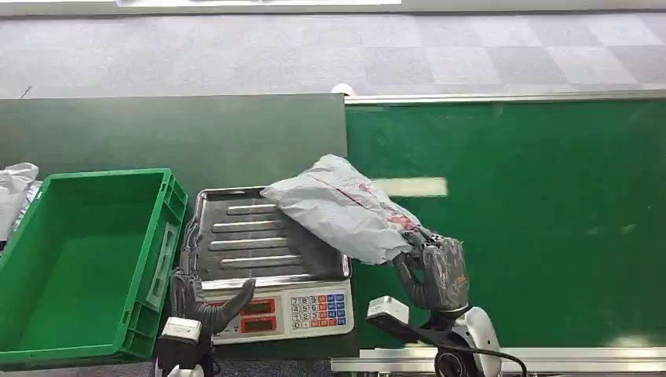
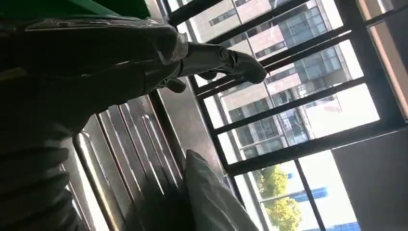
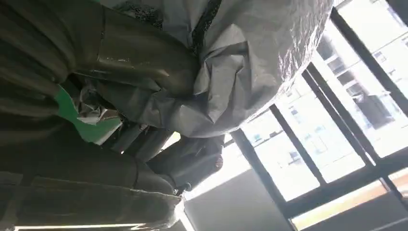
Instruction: Moved the parcel from conveyor to table for the left to box.
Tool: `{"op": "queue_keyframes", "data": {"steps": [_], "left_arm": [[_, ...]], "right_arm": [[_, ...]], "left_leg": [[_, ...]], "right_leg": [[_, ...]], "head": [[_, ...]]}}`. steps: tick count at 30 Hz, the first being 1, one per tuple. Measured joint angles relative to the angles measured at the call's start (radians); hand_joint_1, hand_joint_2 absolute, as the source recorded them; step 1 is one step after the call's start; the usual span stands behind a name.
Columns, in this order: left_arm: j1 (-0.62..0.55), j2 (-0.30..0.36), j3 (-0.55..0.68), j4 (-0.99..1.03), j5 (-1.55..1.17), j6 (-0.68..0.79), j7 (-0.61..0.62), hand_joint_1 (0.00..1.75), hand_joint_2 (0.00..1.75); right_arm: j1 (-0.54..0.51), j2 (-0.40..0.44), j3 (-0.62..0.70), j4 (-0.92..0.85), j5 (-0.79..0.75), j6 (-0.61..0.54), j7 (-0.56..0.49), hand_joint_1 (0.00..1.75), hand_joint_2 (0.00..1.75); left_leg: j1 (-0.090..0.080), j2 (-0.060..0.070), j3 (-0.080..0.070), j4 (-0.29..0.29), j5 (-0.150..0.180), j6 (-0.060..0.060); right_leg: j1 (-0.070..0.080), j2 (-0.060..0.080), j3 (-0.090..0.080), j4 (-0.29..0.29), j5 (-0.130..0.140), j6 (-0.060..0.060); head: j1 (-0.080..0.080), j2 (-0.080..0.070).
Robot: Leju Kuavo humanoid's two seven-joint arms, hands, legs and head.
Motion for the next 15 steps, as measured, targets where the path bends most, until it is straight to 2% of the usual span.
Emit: {"op": "queue_keyframes", "data": {"steps": [15], "left_arm": [[-0.016,0.012,-0.007,0.034,0.042,0.051,0.0,0.0,1.75]], "right_arm": [[-0.052,-0.018,0.141,0.054,-0.075,-0.01,-0.039,1.75,1.75]], "left_leg": [[0.0,0.0,0.0,0.0,0.0,0.0]], "right_leg": [[0.0,0.0,0.0,0.0,0.0,0.0]], "head": [[0.0,0.0]]}}
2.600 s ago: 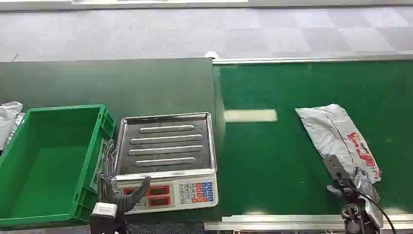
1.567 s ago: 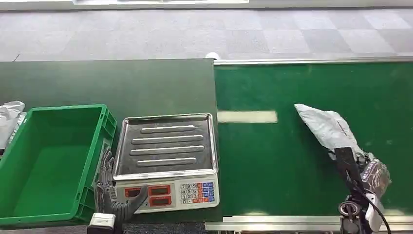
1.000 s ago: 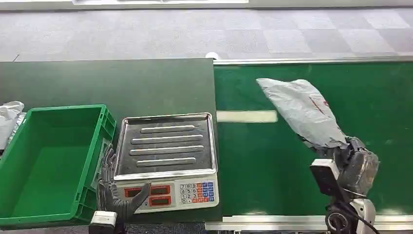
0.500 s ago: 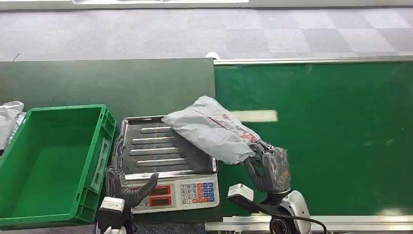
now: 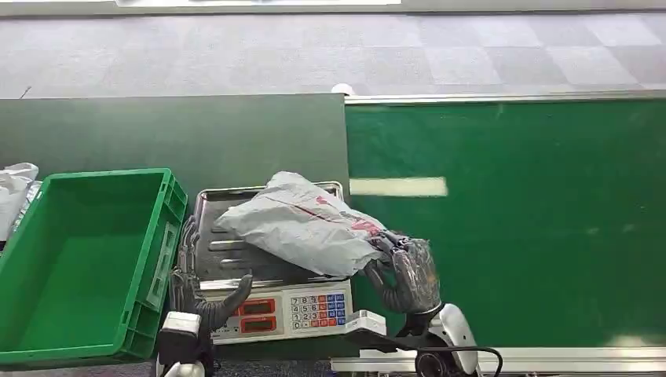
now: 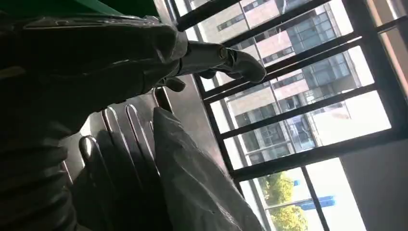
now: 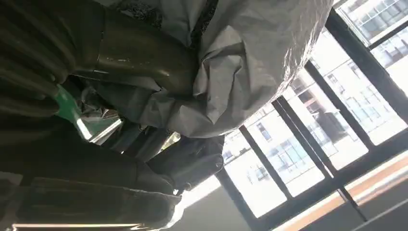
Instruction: Moved the parcel from conveyor to table for the left to box.
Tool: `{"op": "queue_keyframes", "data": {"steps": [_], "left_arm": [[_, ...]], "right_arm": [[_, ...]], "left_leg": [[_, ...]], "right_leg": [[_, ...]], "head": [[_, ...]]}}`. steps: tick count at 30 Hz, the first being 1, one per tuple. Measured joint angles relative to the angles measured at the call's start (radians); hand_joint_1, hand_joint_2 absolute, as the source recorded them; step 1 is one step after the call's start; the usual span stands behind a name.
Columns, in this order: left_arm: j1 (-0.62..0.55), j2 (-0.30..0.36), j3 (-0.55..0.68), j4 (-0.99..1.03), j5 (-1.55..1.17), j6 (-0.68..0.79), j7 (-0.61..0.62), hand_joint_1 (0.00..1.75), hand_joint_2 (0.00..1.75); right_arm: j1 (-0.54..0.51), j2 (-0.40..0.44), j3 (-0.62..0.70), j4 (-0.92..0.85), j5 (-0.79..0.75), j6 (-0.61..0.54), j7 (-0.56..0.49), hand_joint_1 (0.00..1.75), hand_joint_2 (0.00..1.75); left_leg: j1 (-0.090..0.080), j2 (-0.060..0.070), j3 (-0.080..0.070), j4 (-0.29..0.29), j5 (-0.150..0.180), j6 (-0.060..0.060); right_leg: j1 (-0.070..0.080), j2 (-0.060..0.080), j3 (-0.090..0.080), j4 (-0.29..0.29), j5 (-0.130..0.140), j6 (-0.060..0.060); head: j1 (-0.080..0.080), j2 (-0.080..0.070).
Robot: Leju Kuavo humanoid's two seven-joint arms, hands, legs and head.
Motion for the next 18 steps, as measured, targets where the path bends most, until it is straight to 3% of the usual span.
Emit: {"op": "queue_keyframes", "data": {"steps": [5,6,7,12,15,18], "left_arm": [[-0.004,0.003,-0.009,0.0,0.002,0.01,0.0,0.0,1.75],[-0.004,0.003,-0.011,0.0,0.002,0.011,0.0,0.0,1.75],[-0.004,0.003,-0.011,0.0,0.002,0.012,0.0,0.0,1.75],[-0.003,0.003,-0.011,0.0,-0.003,0.012,0.0,0.0,1.75],[-0.001,0.002,-0.011,0.0,-0.014,0.008,0.0,0.0,1.75],[0.0,0.002,-0.011,0.0,-0.017,0.006,0.0,0.0,1.75]], "right_arm": [[-0.034,-0.002,0.039,0.014,-0.012,0.006,-0.012,1.75,1.75],[-0.038,-0.002,0.042,0.016,-0.013,0.006,-0.012,0.26,1.75],[-0.042,-0.003,0.047,0.019,-0.016,0.006,-0.013,0.0,1.75],[-0.063,-0.008,0.063,0.037,-0.074,0.032,-0.019,0.0,1.75],[-0.067,-0.01,0.058,0.05,-0.317,0.208,-0.086,0.0,1.75],[-0.067,-0.013,0.045,0.061,-0.417,0.283,-0.118,0.0,1.75]], "left_leg": [[0.0,0.0,0.0,0.0,0.0,0.0],[0.0,0.0,0.0,0.0,0.0,0.0],[0.0,0.0,0.0,0.0,0.0,0.0],[0.0,0.0,0.0,0.0,0.0,0.0],[0.0,0.0,0.0,0.0,0.0,0.0],[0.0,0.0,0.0,0.0,0.0,0.0]], "right_leg": [[0.0,0.0,0.0,0.0,0.0,0.0],[0.0,0.0,0.0,0.0,0.0,0.0],[0.0,0.0,0.0,0.0,0.0,0.0],[0.0,0.0,0.0,0.0,0.0,0.0],[0.0,0.0,0.0,0.0,0.0,0.0],[0.0,0.0,0.0,0.0,0.0,0.0]], "head": [[0.0,0.0],[0.0,0.0],[0.0,0.0],[0.0,0.0],[0.0,0.0],[0.0,0.0]]}}
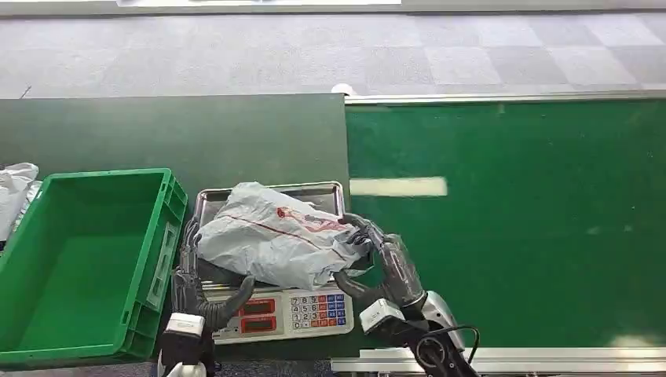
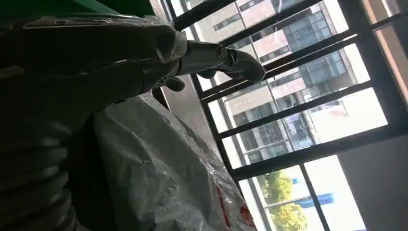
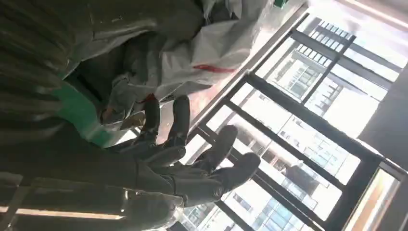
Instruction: Moved the parcel from conveyor to table for the left to box.
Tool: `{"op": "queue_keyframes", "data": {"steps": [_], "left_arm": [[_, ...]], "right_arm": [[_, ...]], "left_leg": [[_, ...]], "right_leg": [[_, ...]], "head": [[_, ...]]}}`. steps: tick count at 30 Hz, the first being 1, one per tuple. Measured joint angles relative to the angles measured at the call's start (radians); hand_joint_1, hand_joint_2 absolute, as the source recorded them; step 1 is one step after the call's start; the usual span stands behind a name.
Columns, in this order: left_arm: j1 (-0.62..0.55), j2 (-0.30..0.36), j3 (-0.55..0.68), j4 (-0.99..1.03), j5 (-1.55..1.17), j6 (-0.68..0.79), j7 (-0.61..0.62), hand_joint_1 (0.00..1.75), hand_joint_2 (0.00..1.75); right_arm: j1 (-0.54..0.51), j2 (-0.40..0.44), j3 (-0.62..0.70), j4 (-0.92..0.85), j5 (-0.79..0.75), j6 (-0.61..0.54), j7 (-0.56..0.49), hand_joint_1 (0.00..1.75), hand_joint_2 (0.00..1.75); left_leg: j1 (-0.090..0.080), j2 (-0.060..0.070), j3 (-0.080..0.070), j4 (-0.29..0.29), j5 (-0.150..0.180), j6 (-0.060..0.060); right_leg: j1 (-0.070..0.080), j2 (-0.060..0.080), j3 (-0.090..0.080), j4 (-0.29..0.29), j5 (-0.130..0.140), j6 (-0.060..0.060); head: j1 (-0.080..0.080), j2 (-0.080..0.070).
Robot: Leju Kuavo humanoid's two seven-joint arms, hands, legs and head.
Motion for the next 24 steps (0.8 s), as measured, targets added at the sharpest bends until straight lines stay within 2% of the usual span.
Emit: {"op": "queue_keyframes", "data": {"steps": [3,9,16,17,20,21,24], "left_arm": [[0.0,0.0,0.0,0.0,0.0,0.0,0.0,0.0,1.75],[-0.001,0.0,0.0,0.001,0.006,0.0,0.0,0.0,1.75],[-0.003,0.0,0.0,0.002,0.007,0.0,0.0,0.0,1.75],[-0.003,0.0,0.0,0.002,0.007,0.0,0.0,0.0,1.75],[-0.003,0.0,0.0,0.002,0.008,0.0,0.0,0.0,1.75],[-0.004,0.0,0.0,0.002,0.013,0.0,0.0,0.0,1.75],[-0.009,0.001,-0.003,0.003,0.018,-0.009,0.0,0.0,1.75]], "right_arm": [[-0.001,-0.002,-0.022,0.008,-0.066,0.068,-0.019,0.0,1.75],[-0.015,-0.001,-0.079,0.018,-0.291,0.299,-0.049,0.0,1.75],[-0.025,-0.001,-0.114,0.027,-0.317,0.325,-0.051,0.0,1.75],[-0.025,-0.001,-0.117,0.028,-0.317,0.325,-0.051,0.0,0.0],[-0.026,0.0,-0.124,0.031,-0.364,0.367,-0.055,0.0,0.0],[-0.027,0.0,-0.134,0.034,-0.416,0.412,-0.054,0.0,1.75],[-0.043,-0.001,-0.167,0.05,-0.554,0.536,-0.028,0.0,1.75]], "left_leg": [[0.0,0.0,0.0,0.0,0.0,0.0],[0.0,0.0,0.0,0.0,0.0,0.0],[0.0,0.0,0.0,0.0,0.0,0.0],[0.0,0.0,0.0,0.0,0.0,0.0],[0.0,0.0,0.0,0.0,0.0,0.0],[0.0,0.0,0.0,0.0,0.0,0.0],[0.0,0.0,0.0,0.0,0.0,0.0]], "right_leg": [[0.0,0.0,0.0,0.0,0.0,0.0],[0.0,0.0,0.0,0.0,0.0,0.0],[0.0,0.0,0.0,0.0,0.0,0.0],[0.0,0.0,0.0,0.0,0.0,0.0],[0.0,0.0,0.0,0.0,0.0,0.0],[0.0,0.0,0.0,0.0,0.0,0.0],[0.0,0.0,0.0,0.0,0.0,0.0]], "head": [[0.0,0.0],[0.0,0.0],[0.0,0.0],[0.0,0.0],[0.0,0.0],[0.0,0.0],[0.0,0.0]]}}
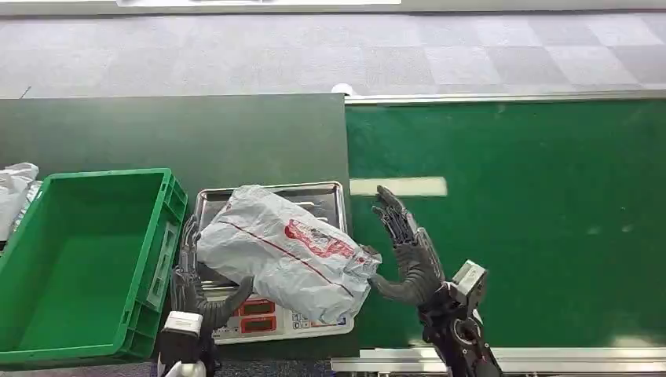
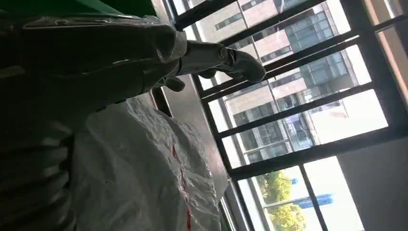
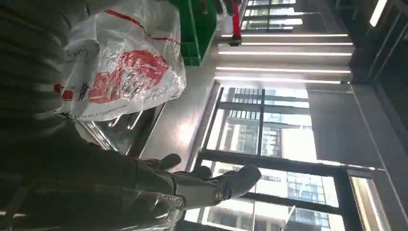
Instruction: Moved the parcel from conveyor to table for the left to box.
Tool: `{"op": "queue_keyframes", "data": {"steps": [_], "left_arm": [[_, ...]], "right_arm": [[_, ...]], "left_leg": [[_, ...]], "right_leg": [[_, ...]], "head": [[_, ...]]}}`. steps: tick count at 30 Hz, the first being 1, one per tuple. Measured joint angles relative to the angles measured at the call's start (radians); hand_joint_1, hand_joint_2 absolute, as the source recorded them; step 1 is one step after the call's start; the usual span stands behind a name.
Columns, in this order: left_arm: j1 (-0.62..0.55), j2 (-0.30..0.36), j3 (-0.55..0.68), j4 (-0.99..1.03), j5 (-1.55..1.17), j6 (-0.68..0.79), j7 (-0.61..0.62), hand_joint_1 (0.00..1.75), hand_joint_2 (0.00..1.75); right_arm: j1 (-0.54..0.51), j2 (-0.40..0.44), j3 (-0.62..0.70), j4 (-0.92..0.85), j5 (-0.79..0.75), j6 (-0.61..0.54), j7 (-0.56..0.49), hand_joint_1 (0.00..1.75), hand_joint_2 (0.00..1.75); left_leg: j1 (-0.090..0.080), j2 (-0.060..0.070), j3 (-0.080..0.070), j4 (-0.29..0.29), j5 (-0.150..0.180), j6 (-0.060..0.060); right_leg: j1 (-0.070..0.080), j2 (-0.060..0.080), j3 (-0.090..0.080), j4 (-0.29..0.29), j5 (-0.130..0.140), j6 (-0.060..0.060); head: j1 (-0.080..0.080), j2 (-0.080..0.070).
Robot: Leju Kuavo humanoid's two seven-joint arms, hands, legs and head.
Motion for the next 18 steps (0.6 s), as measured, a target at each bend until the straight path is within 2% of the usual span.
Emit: {"op": "queue_keyframes", "data": {"steps": [4,8,14,18], "left_arm": [[-0.025,0.004,-0.032,-0.008,-0.018,-0.015,0.0,0.0,1.75],[-0.064,0.005,-0.077,-0.016,-0.081,-0.068,0.007,0.0,1.75],[-0.164,-0.01,-0.132,-0.006,-0.129,-0.102,0.146,0.0,1.75],[-0.307,-0.043,-0.143,0.132,-0.241,-0.079,0.261,0.0,1.75]], "right_arm": [[-0.046,-0.006,-0.049,0.075,-0.119,0.13,0.006,0.0,1.75],[-0.068,-0.005,-0.087,0.095,-0.131,0.139,-0.006,0.0,1.75],[-0.058,0.01,-0.122,0.006,-0.156,0.142,-0.01,0.0,1.75],[-0.044,0.038,-0.14,-0.104,-0.155,0.149,0.01,0.0,1.75]], "left_leg": [[0.0,0.0,0.0,0.0,0.0,0.0],[0.0,-0.001,0.0,0.001,0.001,0.0],[0.0,-0.001,0.0,0.001,0.001,0.0],[0.0,0.0,0.0,0.001,0.001,0.0]], "right_leg": [[0.0,0.0,0.0,0.0,0.0,0.0],[0.0,0.0,0.0,0.0,0.001,0.0],[0.0,0.0,-0.001,0.0,0.001,0.0],[0.0,0.0,-0.001,0.0,0.001,0.0]], "head": [[0.0,0.0],[0.0,0.0],[0.0,0.0],[0.0,0.0]]}}
